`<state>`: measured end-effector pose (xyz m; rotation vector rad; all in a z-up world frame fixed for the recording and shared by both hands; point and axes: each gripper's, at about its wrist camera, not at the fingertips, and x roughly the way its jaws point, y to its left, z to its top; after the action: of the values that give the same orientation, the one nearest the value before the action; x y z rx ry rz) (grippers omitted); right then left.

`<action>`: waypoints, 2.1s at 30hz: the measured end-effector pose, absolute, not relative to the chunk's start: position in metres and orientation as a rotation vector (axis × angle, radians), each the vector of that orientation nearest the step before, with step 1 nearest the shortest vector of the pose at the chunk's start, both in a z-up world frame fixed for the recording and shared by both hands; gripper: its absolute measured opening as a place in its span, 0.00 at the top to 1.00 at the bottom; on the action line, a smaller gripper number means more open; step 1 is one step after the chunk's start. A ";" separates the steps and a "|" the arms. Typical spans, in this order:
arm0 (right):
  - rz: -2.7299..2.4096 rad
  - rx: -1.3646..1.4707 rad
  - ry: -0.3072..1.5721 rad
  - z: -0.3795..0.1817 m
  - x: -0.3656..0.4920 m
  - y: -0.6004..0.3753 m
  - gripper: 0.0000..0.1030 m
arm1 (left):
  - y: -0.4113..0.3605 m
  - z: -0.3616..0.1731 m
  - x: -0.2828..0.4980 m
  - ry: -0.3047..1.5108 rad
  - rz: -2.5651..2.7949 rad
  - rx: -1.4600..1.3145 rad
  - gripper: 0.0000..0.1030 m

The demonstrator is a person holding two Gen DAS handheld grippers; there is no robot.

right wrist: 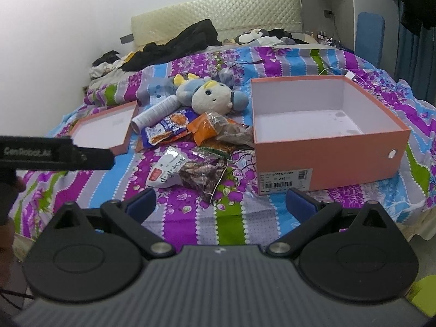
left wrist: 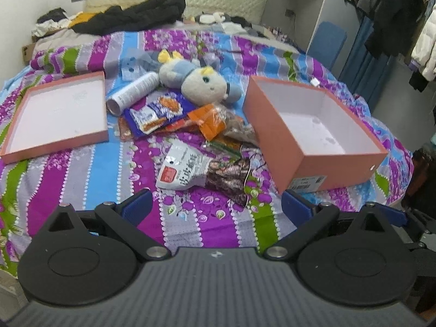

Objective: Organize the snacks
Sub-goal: 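Grasp the orange snack bag with the left tool while the right tool grasps the white jerky bag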

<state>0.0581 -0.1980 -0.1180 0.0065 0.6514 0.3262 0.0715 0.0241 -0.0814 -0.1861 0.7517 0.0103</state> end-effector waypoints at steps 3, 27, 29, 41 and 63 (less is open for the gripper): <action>0.333 -0.019 0.660 -0.127 0.065 -0.193 0.00 | 0.029 -0.093 0.086 0.766 -0.003 -0.186 0.01; 0.704 -0.314 0.582 -0.199 0.128 -0.102 0.18 | 0.067 -0.150 0.244 0.819 -0.248 0.040 0.02; 0.733 -0.370 0.547 -0.203 0.137 -0.097 0.18 | 0.067 -0.156 0.258 0.821 -0.266 0.076 0.02; 0.826 -0.580 0.483 -0.226 0.189 -0.073 0.18 | 0.046 -0.180 0.351 0.841 -0.387 0.316 0.02; 0.855 -0.627 0.592 -0.258 0.233 -0.057 0.40 | 0.016 -0.226 0.431 0.852 -0.492 0.419 0.19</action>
<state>0.2329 -0.0571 -0.2581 -0.6274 0.5922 0.8551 0.4308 0.0157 -0.2264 0.4194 0.8521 -0.4919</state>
